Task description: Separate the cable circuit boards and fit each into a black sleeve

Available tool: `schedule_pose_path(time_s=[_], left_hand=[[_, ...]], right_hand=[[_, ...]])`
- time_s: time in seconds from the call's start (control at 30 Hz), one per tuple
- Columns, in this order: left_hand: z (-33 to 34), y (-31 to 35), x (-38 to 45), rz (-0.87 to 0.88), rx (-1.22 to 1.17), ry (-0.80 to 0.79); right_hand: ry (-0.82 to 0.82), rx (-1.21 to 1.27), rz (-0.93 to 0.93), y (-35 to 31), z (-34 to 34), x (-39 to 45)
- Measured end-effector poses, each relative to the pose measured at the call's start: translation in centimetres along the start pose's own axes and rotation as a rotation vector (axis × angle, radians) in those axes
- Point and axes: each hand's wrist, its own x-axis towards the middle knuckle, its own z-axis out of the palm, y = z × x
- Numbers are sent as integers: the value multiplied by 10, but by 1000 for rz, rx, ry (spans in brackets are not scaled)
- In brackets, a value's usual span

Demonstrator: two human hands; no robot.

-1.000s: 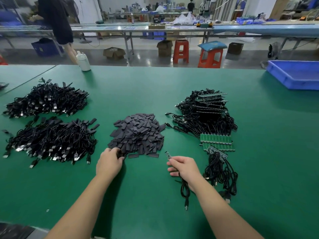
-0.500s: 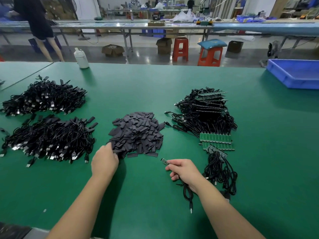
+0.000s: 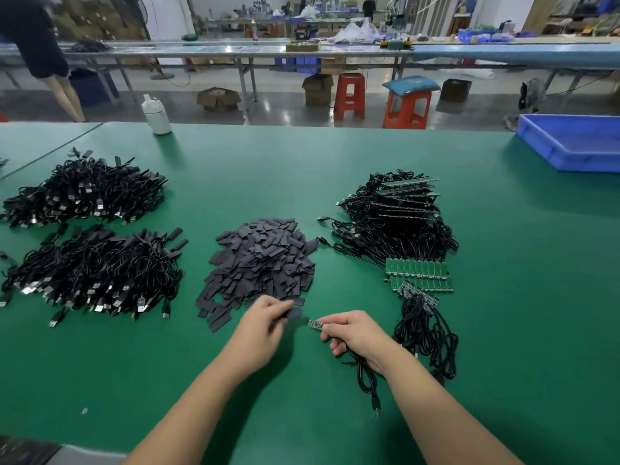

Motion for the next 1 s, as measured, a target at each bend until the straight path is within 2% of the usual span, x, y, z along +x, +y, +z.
schedule_pose_path(time_s=[0.13,0.63,1.0], left_hand=[[22,10,-1,42,6,-68],[15,-2,0,125,59,35],[18,2,-1,166,85,19]], right_hand=[[-14,-11,5,-1,0,0],[-6,11,8,1,-4,0],[-50,-6,-13,3,-6,0]])
